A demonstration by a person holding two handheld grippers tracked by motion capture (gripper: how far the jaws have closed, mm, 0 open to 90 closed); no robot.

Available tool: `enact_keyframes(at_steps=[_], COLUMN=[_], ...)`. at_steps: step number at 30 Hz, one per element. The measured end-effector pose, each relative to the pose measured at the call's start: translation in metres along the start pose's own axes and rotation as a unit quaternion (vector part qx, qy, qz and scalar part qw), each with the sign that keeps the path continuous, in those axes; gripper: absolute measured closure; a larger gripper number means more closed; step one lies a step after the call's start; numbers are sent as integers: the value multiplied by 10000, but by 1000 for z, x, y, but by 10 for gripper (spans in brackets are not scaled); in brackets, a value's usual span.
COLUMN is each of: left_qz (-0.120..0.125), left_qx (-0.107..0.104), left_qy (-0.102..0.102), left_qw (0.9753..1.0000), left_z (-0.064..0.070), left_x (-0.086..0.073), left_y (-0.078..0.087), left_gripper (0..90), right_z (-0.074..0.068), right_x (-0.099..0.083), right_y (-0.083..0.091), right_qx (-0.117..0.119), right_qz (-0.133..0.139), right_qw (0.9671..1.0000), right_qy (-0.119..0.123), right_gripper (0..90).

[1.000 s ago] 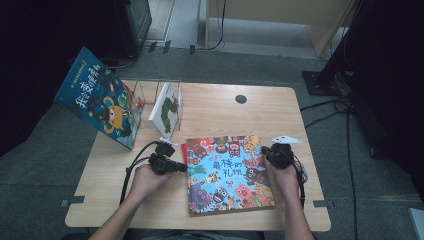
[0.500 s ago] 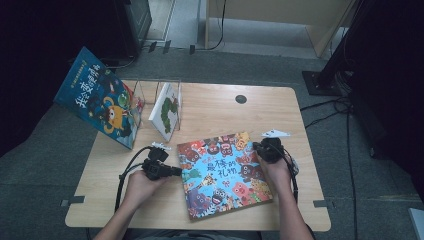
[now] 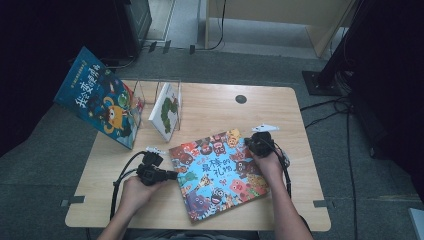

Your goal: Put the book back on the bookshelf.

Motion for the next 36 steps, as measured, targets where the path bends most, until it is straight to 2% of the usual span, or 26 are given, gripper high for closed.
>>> enact_keyframes(at_steps=[6,9,11,14,23,27,32,34,36], left_qz=[-9,-17,-24,-55,-112,-100,-6,62,92], left_qx=[1,-8,-116,-206,-295,-213,-30,127,177], left_qy=[30,31,62,-52,-294,-345,-299,-382,-410], left_qw=[10000,10000,9999,9998,9991,9991,9995,9992,9990], left_z=[1,2,5,12,25,17,3,-4,-9], left_x=[-1,0,3,8,21,30,43,48,52], left_y=[0,-1,-4,-10,-22,-16,-8,-6,-4], left_gripper=[884,883,883,883,878,874,869,836,808], right_z=[1,7,13,17,14,12,10,10,10], right_x=[1,-1,-3,-7,-25,-35,-52,-59,-67], right_y=[0,7,14,22,39,48,59,64,70], right_qx=[120,4,-8,7,-54,-57,-58,-65,-77], right_qz=[19,87,212,316,367,402,379,368,371], right_qw=[9999,10000,9997,9992,9993,9991,9992,9992,9991], right_qy=[-9,-48,-141,-250,-107,-114,-137,-169,-210], right_gripper=[900,900,900,900,900,900,900,900,900])
Point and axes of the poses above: each handheld gripper's, and its own axes: y roughly backward along the jaws, x roughly out of its top, z roughly to its right, the point moved 9 cm from there along -y, roughly forward along the jaws, and after that the axes turned 7 degrees about -z, right-handed, at the moved point
